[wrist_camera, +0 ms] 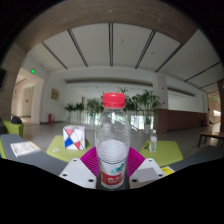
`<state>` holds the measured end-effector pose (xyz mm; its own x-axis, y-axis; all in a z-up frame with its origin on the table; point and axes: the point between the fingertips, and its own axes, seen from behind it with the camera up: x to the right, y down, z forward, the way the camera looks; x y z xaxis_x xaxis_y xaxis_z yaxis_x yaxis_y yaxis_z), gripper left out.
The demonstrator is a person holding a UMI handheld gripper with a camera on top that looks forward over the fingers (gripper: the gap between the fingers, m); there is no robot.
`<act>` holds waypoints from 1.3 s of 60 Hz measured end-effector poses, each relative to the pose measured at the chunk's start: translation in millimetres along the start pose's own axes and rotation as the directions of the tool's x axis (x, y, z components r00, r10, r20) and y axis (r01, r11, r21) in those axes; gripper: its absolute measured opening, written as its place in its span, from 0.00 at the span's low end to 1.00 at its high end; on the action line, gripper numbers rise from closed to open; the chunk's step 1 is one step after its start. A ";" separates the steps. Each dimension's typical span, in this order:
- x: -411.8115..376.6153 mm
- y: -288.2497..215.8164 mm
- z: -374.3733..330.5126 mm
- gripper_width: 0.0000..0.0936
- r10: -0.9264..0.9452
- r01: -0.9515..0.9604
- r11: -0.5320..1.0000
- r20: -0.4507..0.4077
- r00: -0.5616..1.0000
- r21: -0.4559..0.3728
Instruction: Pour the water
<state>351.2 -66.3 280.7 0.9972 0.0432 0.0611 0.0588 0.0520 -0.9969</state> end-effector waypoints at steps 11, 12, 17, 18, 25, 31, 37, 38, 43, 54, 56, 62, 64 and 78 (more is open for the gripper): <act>50.2 109.4 15.5 0.34 -0.076 0.069 0.980 -0.030 0.997 -0.188; 51.9 116.1 15.9 0.34 -0.071 0.064 0.978 -0.027 0.997 -0.200; 59.5 152.2 12.5 0.34 -0.042 0.035 0.970 -0.022 0.999 -0.239; 61.5 156.9 11.6 0.34 -0.037 0.030 0.969 -0.024 0.999 -0.246; 64.6 187.5 15.8 0.36 -0.005 -0.002 0.961 -0.024 1.000 -0.276; 66.4 187.2 17.8 0.35 0.011 -0.020 0.960 -0.032 0.999 -0.278; 67.2 187.7 16.1 0.51 0.019 -0.030 0.956 -0.038 0.999 -0.291; 67.7 188.1 15.6 0.52 0.019 -0.030 0.954 -0.039 0.999 -0.298; 68.9 187.5 10.7 0.79 0.028 -0.044 0.936 -0.051 0.998 -0.349; 71.0 156.0 -34.0 0.91 -0.008 -0.033 0.924 -0.106 0.994 -0.382; 70.1 148.5 -46.2 0.91 -0.017 -0.029 0.922 -0.115 0.993 -0.387; 55.8 125.9 -96.3 0.91 -0.009 -0.045 0.912 -0.129 0.992 -0.408; 49.6 118.2 -115.0 0.91 -0.002 -0.052 0.908 -0.131 0.991 -0.415; 12.3 69.0 -252.8 0.91 -0.036 -0.036 0.889 -0.149 0.988 -0.456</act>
<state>379.3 -314.4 200.1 0.9902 -0.1074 0.0888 0.0372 -0.4104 -0.9112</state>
